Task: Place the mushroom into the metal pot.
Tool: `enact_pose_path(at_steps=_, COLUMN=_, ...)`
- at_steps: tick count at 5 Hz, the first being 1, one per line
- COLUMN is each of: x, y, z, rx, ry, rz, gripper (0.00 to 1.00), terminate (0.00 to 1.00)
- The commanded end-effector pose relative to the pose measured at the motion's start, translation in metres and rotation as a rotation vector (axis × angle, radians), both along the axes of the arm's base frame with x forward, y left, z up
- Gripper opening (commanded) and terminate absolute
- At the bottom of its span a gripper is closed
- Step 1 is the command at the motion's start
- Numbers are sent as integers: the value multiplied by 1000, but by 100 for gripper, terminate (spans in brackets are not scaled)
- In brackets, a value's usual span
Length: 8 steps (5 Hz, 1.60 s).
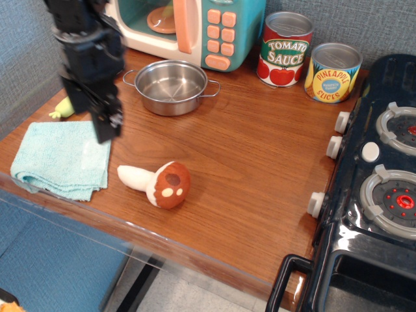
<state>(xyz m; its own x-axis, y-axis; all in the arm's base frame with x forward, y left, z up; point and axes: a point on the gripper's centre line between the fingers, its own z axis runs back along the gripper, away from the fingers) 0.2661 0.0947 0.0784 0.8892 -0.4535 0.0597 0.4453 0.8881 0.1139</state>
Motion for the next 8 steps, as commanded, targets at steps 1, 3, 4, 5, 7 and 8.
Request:
enact_pose_path(at_steps=1, x=-23, y=-58, z=4, rx=-16, ry=-21, rz=-70, gripper=100, terminate=0)
enact_pose_path(at_steps=3, x=-20, y=-92, z=-22, rx=28, ry=-4, rz=-124, gripper=100, terminate=0)
enact_pose_path(at_steps=4, x=-14, y=-94, z=-42, rx=63, ry=42, rz=-123, gripper=100, terminate=0)
enact_pose_path(at_steps=5, x=-12, y=-90, z=-53, rx=80, ry=72, rz=-111, gripper=100, terminate=0)
enact_pose_path(at_steps=7, x=-6, y=-87, z=-26, rx=41, ry=29, rz=-121, gripper=0, terminate=0)
enact_pose_path(at_steps=8, x=9, y=-84, z=-6, rx=-1, ry=15, rz=-114, gripper=0, terminate=0)
